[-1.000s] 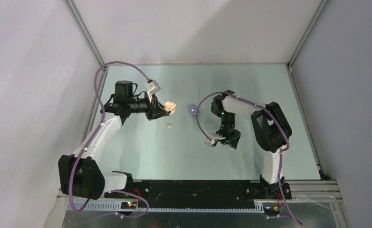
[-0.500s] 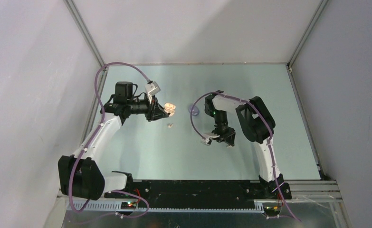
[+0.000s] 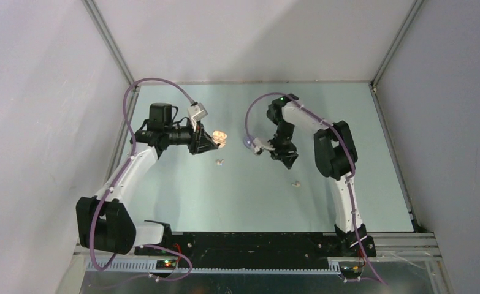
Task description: Insert the wireless bluetooth earbuds into the charging case
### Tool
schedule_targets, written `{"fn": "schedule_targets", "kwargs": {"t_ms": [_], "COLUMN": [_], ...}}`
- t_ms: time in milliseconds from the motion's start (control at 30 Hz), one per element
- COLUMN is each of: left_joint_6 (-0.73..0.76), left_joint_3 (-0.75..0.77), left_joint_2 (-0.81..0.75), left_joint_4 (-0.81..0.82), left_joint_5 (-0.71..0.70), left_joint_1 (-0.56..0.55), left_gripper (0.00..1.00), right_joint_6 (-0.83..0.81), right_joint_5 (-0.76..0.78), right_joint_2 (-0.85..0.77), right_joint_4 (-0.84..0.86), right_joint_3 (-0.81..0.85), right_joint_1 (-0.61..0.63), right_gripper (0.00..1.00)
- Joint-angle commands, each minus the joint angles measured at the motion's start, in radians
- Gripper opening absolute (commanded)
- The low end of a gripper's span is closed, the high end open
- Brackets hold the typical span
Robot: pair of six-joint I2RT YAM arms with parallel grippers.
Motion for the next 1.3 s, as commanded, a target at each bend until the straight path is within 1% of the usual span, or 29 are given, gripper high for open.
{"fn": "schedule_targets", "kwargs": {"t_ms": [0,33,67,100,133,167,200,233,333,367,400,433,467,533,567,600,633,733,933,1267], "left_joint_6": [-0.001,-0.004,-0.011,-0.017,-0.034,-0.044,-0.070,-0.083,-0.152,-0.161,-0.172,-0.174,-0.173,-0.170,-0.170,-0.172,-0.178,-0.196,-0.217,-0.222], "left_joint_3": [0.049,0.050,0.050,0.048,0.047,0.043,0.038,0.033,0.026,0.028,0.029,0.034,0.037,0.048,0.053,0.055,0.055,0.051,0.035,0.029], "left_joint_2": [0.001,0.000,-0.003,-0.004,-0.008,-0.009,-0.013,-0.015,-0.014,-0.012,-0.008,-0.006,-0.004,-0.007,-0.013,-0.015,-0.022,-0.035,-0.047,-0.053], "left_joint_4": [0.016,0.017,0.022,0.031,0.039,0.057,0.067,0.092,0.128,0.135,0.136,0.131,0.127,0.112,0.104,0.100,0.097,0.093,0.086,0.086], "left_joint_5": [0.022,0.017,0.014,0.005,0.001,-0.010,-0.014,-0.020,-0.017,-0.015,-0.014,-0.016,-0.020,-0.031,-0.033,-0.039,-0.042,-0.055,-0.060,-0.074], "left_joint_1": [-0.003,-0.003,-0.003,-0.003,-0.003,-0.003,-0.003,-0.003,-0.003,-0.003,-0.003,-0.003,-0.003,-0.003,-0.003,-0.003,-0.003,-0.003,-0.003,-0.002], "left_gripper": [0.00,0.00,0.00,0.00,0.00,0.00,0.00,0.00,0.00,0.00,0.00,0.00,0.00,0.00,0.00,0.00,0.00,0.00,0.00,0.00], "right_joint_6": [0.278,0.428,0.520,0.761,0.880,1.092,1.183,1.301,1.417,1.470,1.544,1.586,1.664,1.761,1.784,1.813,1.822,1.861,1.914,1.925], "right_joint_5": [-0.185,-0.199,-0.203,-0.190,-0.158,-0.134,-0.121,-0.116,-0.105,-0.115,-0.117,-0.105,-0.098,-0.087,-0.068,-0.057,-0.040,0.007,0.087,0.087], "right_joint_2": [-0.097,-0.126,-0.192,-0.275,-0.319,-0.389,-0.417,-0.456,-0.507,-0.515,-0.514,-0.503,-0.496,-0.464,-0.446,-0.428,-0.422,-0.403,-0.363,-0.300], "right_joint_4": [0.023,0.115,0.181,0.334,0.395,0.489,0.516,0.526,0.515,0.512,0.511,0.515,0.517,0.514,0.510,0.503,0.500,0.491,0.491,0.501], "right_joint_3": [0.032,-0.019,-0.106,-0.159,-0.251,-0.296,-0.365,-0.389,-0.491,-0.499,-0.504,-0.505,-0.503,-0.501,-0.501,-0.502,-0.508,-0.531,-0.570,-0.573], "right_joint_1": [-0.079,-0.086,-0.096,-0.100,-0.112,-0.128,-0.135,-0.144,-0.153,-0.164,-0.171,-0.190,-0.198,-0.217,-0.223,-0.224,-0.222,-0.214,-0.207,-0.208], "right_gripper": [0.45,0.44,0.43,0.43,0.43,0.43,0.43,0.42,0.42,0.41,0.39,0.33,0.31,0.33,0.36,0.37,0.37,0.31,0.32,0.33]}}
